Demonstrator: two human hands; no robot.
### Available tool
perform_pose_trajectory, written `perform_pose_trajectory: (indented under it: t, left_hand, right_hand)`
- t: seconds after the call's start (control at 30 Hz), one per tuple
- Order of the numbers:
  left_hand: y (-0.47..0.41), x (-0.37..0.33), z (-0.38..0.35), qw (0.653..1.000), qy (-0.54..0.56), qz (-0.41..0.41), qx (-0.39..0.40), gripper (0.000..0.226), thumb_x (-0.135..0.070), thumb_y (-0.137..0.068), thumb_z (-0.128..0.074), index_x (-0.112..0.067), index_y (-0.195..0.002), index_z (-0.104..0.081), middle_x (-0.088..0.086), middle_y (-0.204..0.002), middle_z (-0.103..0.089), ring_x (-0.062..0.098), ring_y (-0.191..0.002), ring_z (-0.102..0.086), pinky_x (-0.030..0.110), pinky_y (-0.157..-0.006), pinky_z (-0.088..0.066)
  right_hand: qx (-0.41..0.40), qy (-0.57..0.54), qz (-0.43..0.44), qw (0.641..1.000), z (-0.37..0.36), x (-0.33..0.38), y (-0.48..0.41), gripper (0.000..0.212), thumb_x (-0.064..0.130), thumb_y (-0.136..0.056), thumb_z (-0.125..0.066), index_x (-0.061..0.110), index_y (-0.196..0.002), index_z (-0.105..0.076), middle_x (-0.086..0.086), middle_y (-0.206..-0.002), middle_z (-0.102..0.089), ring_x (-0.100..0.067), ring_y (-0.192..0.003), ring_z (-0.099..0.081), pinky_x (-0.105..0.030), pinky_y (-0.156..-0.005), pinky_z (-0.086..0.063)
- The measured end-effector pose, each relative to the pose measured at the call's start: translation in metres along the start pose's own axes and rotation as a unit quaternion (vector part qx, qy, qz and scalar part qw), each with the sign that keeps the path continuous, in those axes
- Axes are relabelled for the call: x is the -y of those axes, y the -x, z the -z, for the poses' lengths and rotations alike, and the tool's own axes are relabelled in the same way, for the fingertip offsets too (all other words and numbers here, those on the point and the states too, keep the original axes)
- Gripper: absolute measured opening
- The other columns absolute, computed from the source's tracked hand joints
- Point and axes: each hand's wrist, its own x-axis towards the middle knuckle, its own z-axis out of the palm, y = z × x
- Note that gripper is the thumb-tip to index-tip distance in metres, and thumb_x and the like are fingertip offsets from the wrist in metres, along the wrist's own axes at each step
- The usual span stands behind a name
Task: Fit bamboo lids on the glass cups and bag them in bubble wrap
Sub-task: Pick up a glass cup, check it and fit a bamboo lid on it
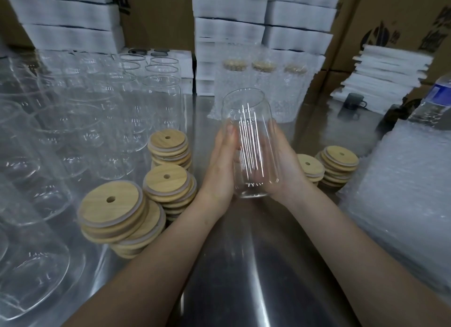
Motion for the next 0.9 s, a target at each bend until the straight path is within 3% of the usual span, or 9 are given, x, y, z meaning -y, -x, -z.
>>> perform_pose_trajectory:
  t: [0.1,0.17,0.27,0.4,0.5,0.57,0.67,0.77,0.9]
  left_hand:
    - [-0.001,-0.001,0.001,0.999,-0.046,-0.022,-0.005,0.064,-0.056,-0.095,-0.037,-0.018,-0.147,-0.037,0.005,-0.141,-0.052,0.016,-0.128,-0.053,0.043,-0.11,-0.042]
    - [-0.002,0.0,0.003,0.997,-0.072,-0.038,-0.013,0.061,-0.047,-0.095,-0.035,-0.021,-0.149,-0.034,0.0,-0.138,-0.055,0.005,-0.117,-0.059,0.027,-0.096,-0.052]
    - [-0.003,0.001,0.004,0.996,-0.074,-0.036,-0.027,0.048,-0.03,-0.104,-0.033,-0.018,-0.151,-0.031,-0.018,-0.115,-0.069,-0.008,-0.098,-0.064,0.013,-0.078,-0.053]
    - [-0.003,0.002,-0.001,0.997,-0.052,-0.019,-0.058,0.043,-0.019,-0.107,-0.028,-0.01,-0.149,-0.035,0.006,-0.144,-0.051,0.012,-0.126,-0.054,0.03,-0.108,-0.043]
    - [0.0,0.002,-0.007,0.996,-0.039,-0.002,-0.082,0.036,-0.029,-0.107,-0.026,-0.019,-0.135,-0.046,-0.002,-0.126,-0.06,0.014,-0.119,-0.058,0.036,-0.107,-0.044]
    - [0.004,0.003,-0.009,0.992,-0.068,-0.015,-0.104,0.036,-0.047,-0.102,-0.032,-0.026,-0.126,-0.05,-0.008,-0.119,-0.06,0.013,-0.117,-0.058,0.039,-0.103,-0.044]
    - [0.01,0.002,-0.013,0.986,-0.103,-0.026,-0.131,0.079,-0.075,-0.073,-0.045,-0.026,-0.135,-0.041,-0.009,-0.128,-0.054,0.013,-0.118,-0.057,0.04,-0.1,-0.047]
    - [0.011,0.002,-0.013,0.982,-0.114,-0.045,-0.144,0.085,-0.074,-0.061,-0.056,-0.03,-0.132,-0.038,-0.004,-0.128,-0.054,0.014,-0.111,-0.062,0.047,-0.093,-0.053]
    - [0.01,0.005,-0.011,0.982,-0.092,-0.062,-0.152,0.076,-0.069,-0.064,-0.062,-0.032,-0.127,-0.041,0.002,-0.119,-0.061,0.022,-0.093,-0.069,0.059,-0.081,-0.056]
  right_hand:
    - [0.017,0.002,-0.022,1.0,0.002,0.001,-0.001,0.062,0.06,-0.1,-0.035,0.013,-0.127,-0.064,-0.011,-0.119,-0.07,-0.028,-0.112,-0.066,-0.045,-0.096,-0.052]
    - [0.028,0.009,-0.03,0.999,0.003,0.004,0.0,0.067,0.065,-0.098,-0.03,0.015,-0.132,-0.059,-0.012,-0.12,-0.07,-0.028,-0.111,-0.067,-0.045,-0.089,-0.056]
    - [0.036,0.031,-0.01,0.999,0.004,0.007,0.001,0.067,0.067,-0.097,-0.027,0.018,-0.134,-0.056,-0.012,-0.118,-0.071,-0.029,-0.109,-0.069,-0.047,-0.085,-0.058]
    - [-0.015,0.113,0.074,0.991,0.0,0.006,-0.001,0.057,0.064,-0.096,-0.033,0.021,-0.123,-0.058,-0.014,-0.107,-0.074,-0.031,-0.093,-0.072,-0.05,-0.078,-0.06]
    - [-0.056,0.199,0.153,0.966,-0.006,0.002,0.002,0.054,0.066,-0.084,-0.042,0.024,-0.111,-0.062,-0.007,-0.094,-0.076,-0.019,-0.072,-0.071,-0.031,-0.058,-0.058]
    - [-0.063,0.224,0.174,0.957,-0.009,-0.002,0.005,0.055,0.068,-0.077,-0.044,0.027,-0.11,-0.062,-0.006,-0.097,-0.076,-0.02,-0.077,-0.073,-0.032,-0.064,-0.06]
    - [-0.079,0.238,0.196,0.948,-0.013,-0.005,0.008,0.044,0.06,-0.087,-0.046,0.026,-0.111,-0.061,-0.001,-0.095,-0.077,-0.018,-0.083,-0.075,-0.039,-0.074,-0.061]
    - [-0.088,0.194,0.198,0.957,-0.016,-0.005,0.013,0.032,0.045,-0.1,-0.042,0.023,-0.11,-0.062,0.001,-0.087,-0.077,-0.015,-0.072,-0.074,-0.028,-0.053,-0.058]
    - [-0.097,0.165,0.173,0.966,-0.017,-0.003,0.017,0.039,0.044,-0.103,-0.039,0.017,-0.115,-0.065,-0.002,-0.084,-0.077,-0.02,-0.065,-0.073,-0.026,-0.047,-0.054]
